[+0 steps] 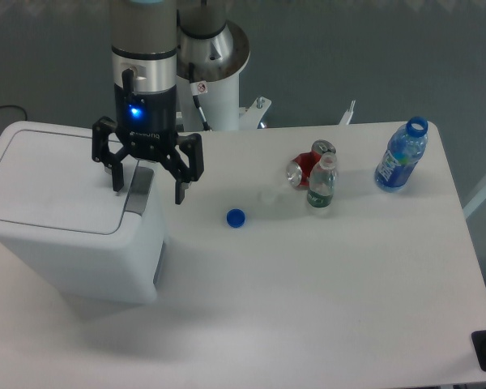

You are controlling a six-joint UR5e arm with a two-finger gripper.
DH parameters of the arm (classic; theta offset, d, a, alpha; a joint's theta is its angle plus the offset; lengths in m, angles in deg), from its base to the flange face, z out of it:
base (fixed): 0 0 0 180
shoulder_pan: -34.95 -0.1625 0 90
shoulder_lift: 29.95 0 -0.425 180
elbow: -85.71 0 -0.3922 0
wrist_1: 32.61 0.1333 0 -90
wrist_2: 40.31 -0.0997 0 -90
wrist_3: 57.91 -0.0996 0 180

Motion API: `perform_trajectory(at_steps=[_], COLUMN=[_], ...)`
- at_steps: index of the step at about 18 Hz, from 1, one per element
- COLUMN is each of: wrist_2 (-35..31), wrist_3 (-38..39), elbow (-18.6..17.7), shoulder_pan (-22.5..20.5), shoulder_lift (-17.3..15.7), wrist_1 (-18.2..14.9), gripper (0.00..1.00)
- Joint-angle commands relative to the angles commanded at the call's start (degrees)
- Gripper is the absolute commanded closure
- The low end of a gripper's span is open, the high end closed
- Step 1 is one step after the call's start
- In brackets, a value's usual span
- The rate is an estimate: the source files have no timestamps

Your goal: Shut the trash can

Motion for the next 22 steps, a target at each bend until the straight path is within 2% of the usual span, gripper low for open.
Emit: perform_trajectory(at_steps=[15,18,22], wrist_2=[0.4,0.1,-0.1], wrist_3=[0.2,-0.1,-1.0], elbow=[1.0,1.1,1.1], shoulder_pan=[-0.8,-1.7,-5.4], shoulder_lift=[-0.6,-1.3,-3.1], wrist_1=[-0.2,-0.3,-0.4], gripper=[0.0,0.0,0.0])
